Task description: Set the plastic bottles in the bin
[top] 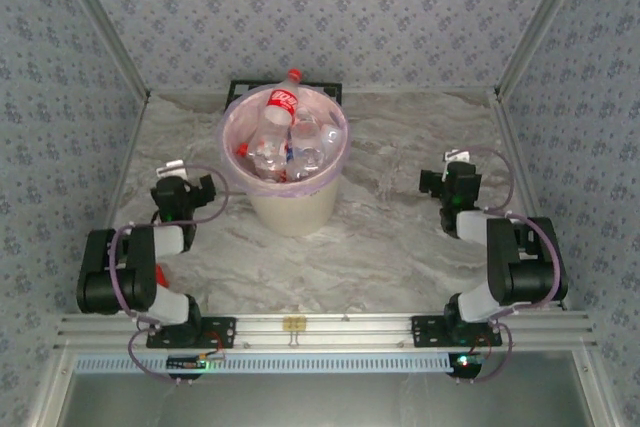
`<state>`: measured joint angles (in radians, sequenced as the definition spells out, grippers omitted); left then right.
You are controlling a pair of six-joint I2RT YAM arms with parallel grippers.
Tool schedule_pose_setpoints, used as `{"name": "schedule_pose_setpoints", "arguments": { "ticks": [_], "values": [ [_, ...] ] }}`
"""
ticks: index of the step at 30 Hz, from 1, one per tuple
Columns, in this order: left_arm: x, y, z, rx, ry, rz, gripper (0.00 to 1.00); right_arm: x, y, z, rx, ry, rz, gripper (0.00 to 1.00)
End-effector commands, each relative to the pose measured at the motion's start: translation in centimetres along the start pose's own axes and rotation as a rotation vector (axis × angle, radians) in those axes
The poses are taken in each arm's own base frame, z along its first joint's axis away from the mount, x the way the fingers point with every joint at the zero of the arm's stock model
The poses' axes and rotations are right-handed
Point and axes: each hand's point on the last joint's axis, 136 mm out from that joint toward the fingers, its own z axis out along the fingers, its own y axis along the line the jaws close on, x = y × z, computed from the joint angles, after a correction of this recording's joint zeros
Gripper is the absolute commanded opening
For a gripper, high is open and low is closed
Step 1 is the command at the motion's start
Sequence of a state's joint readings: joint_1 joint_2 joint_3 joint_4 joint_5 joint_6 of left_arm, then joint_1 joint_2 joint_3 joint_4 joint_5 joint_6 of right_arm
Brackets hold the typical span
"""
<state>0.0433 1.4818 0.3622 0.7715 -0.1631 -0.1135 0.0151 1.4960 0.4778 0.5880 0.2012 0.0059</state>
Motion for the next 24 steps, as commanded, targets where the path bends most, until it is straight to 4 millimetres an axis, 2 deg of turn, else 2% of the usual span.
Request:
{"name": "schedule_pose_setpoints", "arguments": {
  "ticks": [1,2,4,5,24],
  "values": [
    [-1.88,-1.99,0.42,0.048,-0.084,0.055,1.0,-0.34,-0.17,-0.47,-0.031,-0.103,0.013,1.0],
    [-1.17,-2.1,0.73,0.043,-0.04,0.077,1.0,-0.59,-0.22,-0.52,-0.025,-0.165,0.021,1.0],
    [-1.65,-2.31,0.83,0.047,-0.058,0.078,1.0,-0.23,-0.25,-0.4,-0.021,-0.096,0.014,1.0],
    [-1.16,-2.2,0.86,0.046,-0.032,0.08,1.0,-0.45,-0.21,-0.43,-0.026,-0.135,0.018,1.0],
    [-1.42,-2.19,0.85,0.044,-0.048,0.079,1.0,-0.3,-0.21,-0.41,-0.027,-0.112,0.016,1.0]
  ]
}}
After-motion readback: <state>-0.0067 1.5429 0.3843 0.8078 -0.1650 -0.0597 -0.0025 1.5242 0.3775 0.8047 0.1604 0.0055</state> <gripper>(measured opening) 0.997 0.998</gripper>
